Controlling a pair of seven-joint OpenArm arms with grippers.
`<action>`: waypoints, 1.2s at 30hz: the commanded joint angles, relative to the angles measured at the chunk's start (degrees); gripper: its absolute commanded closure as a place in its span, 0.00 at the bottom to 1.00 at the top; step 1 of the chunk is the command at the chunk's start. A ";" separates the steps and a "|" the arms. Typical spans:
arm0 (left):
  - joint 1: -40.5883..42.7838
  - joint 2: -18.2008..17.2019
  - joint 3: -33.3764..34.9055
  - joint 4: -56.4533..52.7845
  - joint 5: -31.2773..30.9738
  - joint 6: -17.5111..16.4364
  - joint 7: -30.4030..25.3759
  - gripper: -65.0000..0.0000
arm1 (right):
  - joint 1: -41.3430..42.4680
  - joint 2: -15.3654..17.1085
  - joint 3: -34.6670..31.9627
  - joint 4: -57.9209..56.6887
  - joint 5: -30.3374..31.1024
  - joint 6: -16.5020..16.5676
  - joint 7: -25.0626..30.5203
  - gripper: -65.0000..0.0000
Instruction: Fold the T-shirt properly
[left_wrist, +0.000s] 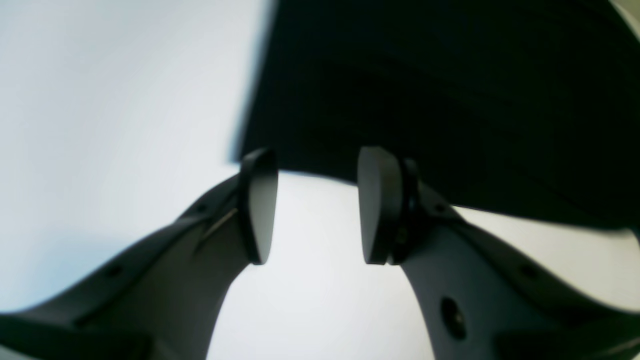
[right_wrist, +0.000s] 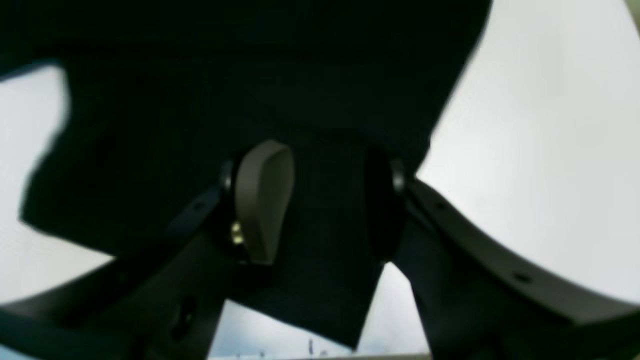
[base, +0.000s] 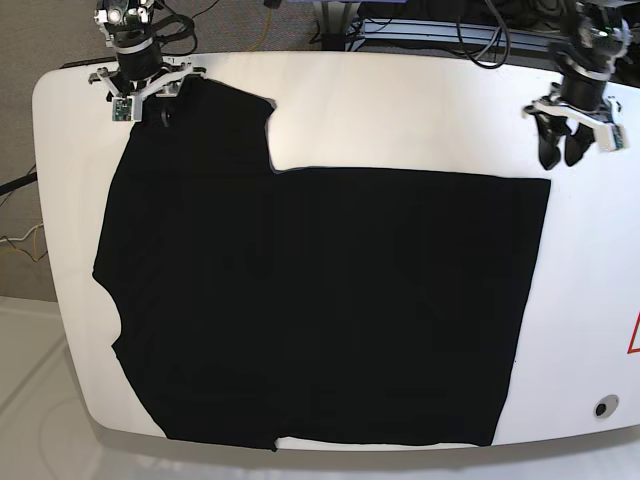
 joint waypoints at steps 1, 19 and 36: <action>-2.45 -0.85 -0.77 -0.45 -1.12 -0.99 -0.04 0.58 | 0.98 0.29 0.20 0.65 0.89 0.33 0.42 0.60; -13.08 -1.90 -2.97 -12.43 -1.35 -3.96 8.82 0.47 | 4.95 0.22 -0.42 -4.60 4.85 3.01 -1.54 0.60; -13.53 -1.56 -2.18 -16.42 -1.56 -4.65 7.49 0.52 | 4.23 -0.16 11.46 -2.76 5.10 6.29 -10.41 0.59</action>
